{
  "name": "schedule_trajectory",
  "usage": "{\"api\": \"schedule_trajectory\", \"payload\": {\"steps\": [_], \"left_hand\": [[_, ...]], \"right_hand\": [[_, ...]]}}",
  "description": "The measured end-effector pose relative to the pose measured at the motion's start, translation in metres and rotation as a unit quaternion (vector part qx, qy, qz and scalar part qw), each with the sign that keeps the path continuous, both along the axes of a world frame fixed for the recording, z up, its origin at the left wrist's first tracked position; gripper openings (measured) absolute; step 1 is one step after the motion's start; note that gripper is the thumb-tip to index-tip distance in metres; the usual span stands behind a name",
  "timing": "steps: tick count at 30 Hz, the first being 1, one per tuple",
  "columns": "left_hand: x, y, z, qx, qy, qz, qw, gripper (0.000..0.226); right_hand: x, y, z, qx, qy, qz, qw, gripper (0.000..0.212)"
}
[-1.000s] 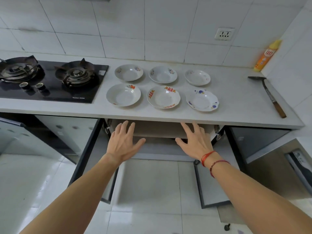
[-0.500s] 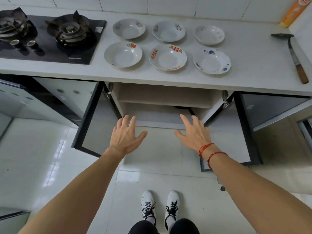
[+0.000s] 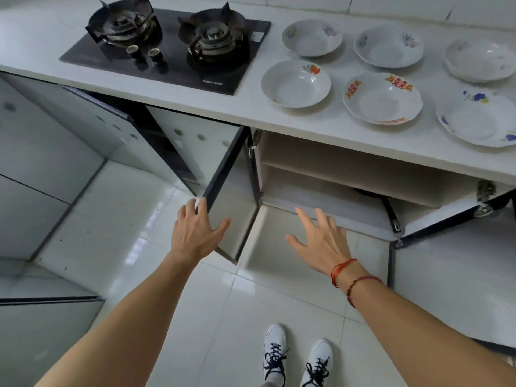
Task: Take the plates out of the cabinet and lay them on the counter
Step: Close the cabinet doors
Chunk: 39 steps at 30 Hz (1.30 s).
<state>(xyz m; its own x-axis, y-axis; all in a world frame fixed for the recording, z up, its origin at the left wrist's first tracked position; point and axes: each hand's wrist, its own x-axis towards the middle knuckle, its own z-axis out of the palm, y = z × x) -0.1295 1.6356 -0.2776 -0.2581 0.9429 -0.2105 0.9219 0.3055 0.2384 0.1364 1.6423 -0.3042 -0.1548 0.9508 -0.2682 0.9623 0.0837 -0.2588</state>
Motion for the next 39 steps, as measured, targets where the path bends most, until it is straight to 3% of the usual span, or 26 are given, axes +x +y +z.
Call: {"api": "schedule_trajectory", "payload": {"steps": [11, 14, 20, 26, 39], "left_hand": [[-0.021, 0.022, -0.051, -0.066, -0.075, 0.086, 0.991, 0.052], [-0.015, 0.023, -0.056, -0.063, -0.062, 0.096, 0.991, 0.050], [0.006, 0.022, -0.049, -0.040, -0.036, 0.108, 0.993, 0.020], [0.031, 0.021, -0.041, -0.059, -0.030, 0.070, 0.995, 0.007], [0.133, 0.023, -0.053, -0.046, -0.146, 0.037, 0.988, 0.011]], "right_hand": [[-0.006, 0.008, -0.039, -0.025, -0.010, 0.008, 1.000, 0.072], [-0.003, 0.009, -0.042, -0.031, -0.008, 0.002, 0.999, 0.072], [0.001, 0.008, -0.039, -0.031, 0.003, -0.015, 0.999, 0.070], [0.012, 0.011, -0.037, -0.027, 0.004, -0.027, 0.999, 0.072], [0.126, -0.009, -0.019, -0.020, -0.046, -0.176, 0.983, 0.073]]}}
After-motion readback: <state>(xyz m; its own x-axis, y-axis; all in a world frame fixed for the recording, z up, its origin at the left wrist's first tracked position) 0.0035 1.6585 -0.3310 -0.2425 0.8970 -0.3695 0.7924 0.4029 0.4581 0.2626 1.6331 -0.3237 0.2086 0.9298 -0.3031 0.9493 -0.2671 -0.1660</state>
